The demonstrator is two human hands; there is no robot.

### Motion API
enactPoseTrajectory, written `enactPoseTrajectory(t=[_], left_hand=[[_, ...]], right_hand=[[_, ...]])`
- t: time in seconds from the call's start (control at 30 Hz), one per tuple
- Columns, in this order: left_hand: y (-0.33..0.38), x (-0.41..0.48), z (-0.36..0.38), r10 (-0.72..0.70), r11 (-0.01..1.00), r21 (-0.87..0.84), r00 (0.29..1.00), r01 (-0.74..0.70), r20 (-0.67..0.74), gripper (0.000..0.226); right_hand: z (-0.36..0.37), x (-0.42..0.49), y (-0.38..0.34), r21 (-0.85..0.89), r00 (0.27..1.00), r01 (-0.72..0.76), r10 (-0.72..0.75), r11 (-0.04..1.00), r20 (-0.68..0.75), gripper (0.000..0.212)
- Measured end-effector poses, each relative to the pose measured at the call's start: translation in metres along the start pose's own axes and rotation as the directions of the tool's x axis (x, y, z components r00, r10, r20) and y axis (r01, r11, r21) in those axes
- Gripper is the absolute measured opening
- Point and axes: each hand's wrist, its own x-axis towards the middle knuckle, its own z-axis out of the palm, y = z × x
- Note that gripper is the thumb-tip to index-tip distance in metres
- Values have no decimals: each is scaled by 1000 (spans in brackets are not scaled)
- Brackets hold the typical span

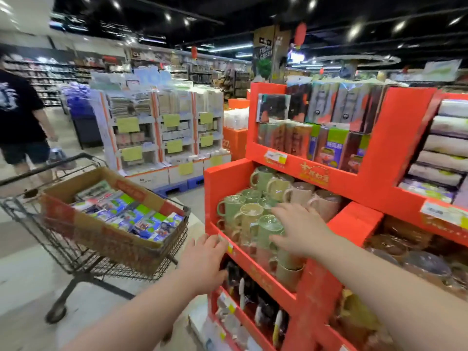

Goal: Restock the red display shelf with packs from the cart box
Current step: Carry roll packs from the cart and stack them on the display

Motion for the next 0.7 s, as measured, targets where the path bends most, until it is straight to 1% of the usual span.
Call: enactPoseTrajectory(t=[0.17, 0.37, 0.5, 0.7], left_hand=[[-75, -69, 31, -160, 987, 13, 983, 159, 88, 61], [-125, -115, 59, -277, 957, -43, 947, 287, 161, 60], [-149, -129, 75, -338, 932, -66, 920, 356, 200, 62], [-209, -106, 85, -425, 896, -37, 878, 443, 222, 66]], right_hand=[[9, 21, -87, 57, 995, 97, -96, 994, -25, 61], [31, 53, -154, 84, 980, 196, -197, 977, 1, 63], [64, 78, -183, 83, 963, 255, -261, 963, 65, 62], [123, 124, -220, 100, 906, 337, -352, 936, 236, 59]])
